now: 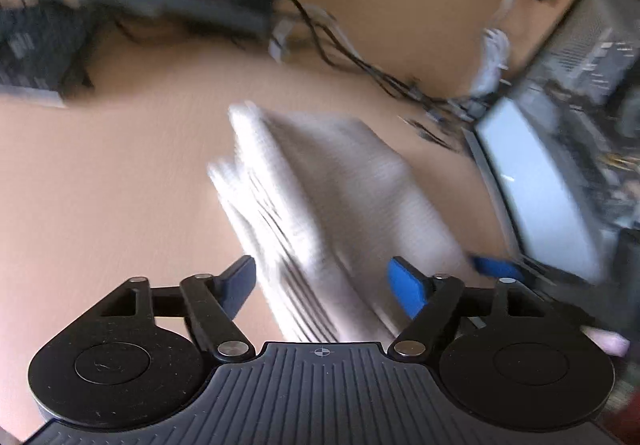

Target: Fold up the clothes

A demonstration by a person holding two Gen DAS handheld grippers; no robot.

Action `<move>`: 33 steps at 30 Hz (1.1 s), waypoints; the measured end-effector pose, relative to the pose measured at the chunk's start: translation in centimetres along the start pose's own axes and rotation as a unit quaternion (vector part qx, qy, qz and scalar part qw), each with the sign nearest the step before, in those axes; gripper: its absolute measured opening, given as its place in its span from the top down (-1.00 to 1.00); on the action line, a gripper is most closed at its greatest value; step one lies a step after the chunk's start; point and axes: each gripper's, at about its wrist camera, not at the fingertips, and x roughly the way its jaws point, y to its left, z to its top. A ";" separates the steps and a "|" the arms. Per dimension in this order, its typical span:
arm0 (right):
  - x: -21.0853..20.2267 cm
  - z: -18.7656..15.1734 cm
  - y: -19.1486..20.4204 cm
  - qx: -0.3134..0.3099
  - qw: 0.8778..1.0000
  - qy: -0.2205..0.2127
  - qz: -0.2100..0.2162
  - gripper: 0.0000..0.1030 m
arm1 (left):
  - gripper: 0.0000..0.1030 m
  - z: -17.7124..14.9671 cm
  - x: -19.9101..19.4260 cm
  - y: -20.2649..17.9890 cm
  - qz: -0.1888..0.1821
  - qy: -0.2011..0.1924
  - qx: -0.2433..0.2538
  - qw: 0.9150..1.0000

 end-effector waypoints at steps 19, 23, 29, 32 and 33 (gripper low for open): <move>-2.6 1.2 0.8 -0.005 0.998 -0.037 0.041 -1.00 | 0.41 -1.3 -0.2 -1.4 0.068 -0.026 0.070 0.995; -0.8 2.0 -0.2 -0.009 0.999 -0.022 0.040 -1.00 | 0.27 -1.3 0.4 -0.2 0.059 -0.025 0.040 0.997; 2.7 2.5 -2.5 0.047 0.992 0.036 0.114 -1.00 | 0.07 -1.3 0.4 0.2 0.062 -0.027 0.041 0.997; 3.3 2.5 -2.2 0.051 0.988 0.050 0.139 -0.93 | -0.02 -1.3 0.3 0.7 0.057 -0.027 0.037 0.997; 3.3 2.4 -1.8 0.047 0.987 0.054 0.147 -0.88 | -0.03 -1.3 0.3 0.9 0.055 -0.027 0.036 0.997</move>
